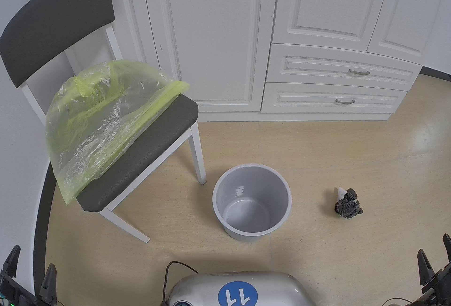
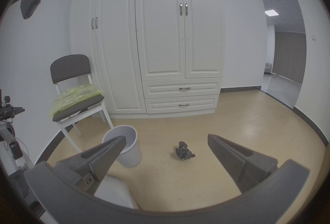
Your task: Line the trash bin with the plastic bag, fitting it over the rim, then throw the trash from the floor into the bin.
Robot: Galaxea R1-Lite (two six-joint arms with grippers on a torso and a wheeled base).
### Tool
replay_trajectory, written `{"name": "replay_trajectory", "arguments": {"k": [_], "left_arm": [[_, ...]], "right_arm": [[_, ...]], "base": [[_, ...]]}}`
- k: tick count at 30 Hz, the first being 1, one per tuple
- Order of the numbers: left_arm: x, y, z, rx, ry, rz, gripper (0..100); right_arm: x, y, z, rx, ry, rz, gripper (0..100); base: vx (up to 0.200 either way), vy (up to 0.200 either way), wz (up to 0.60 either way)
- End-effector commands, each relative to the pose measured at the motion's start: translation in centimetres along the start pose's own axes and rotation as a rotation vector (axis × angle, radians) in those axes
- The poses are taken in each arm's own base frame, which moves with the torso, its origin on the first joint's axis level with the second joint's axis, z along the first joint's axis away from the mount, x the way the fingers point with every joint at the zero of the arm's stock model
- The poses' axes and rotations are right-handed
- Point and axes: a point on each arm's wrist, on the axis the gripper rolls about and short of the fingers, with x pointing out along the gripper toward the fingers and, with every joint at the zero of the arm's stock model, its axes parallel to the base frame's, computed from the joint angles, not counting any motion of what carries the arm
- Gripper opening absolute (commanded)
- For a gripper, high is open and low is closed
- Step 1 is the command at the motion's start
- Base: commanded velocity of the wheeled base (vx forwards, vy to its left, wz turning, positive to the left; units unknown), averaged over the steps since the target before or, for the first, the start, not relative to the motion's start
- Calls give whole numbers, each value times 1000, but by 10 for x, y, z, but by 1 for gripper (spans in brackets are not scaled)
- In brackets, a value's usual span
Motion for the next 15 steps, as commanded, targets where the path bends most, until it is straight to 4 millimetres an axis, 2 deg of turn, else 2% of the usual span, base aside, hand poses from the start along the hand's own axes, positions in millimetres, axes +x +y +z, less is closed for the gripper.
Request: {"name": "replay_trajectory", "arguments": {"k": [1,15], "left_arm": [[0,0,-5,0,3,0,100],[0,0,-5,6,1,-4,100]], "right_arm": [[0,0,-5,0,2,0,100],[0,0,-5,-42,3,5,100]], "base": [[0,0,0],[0,0,0]]}}
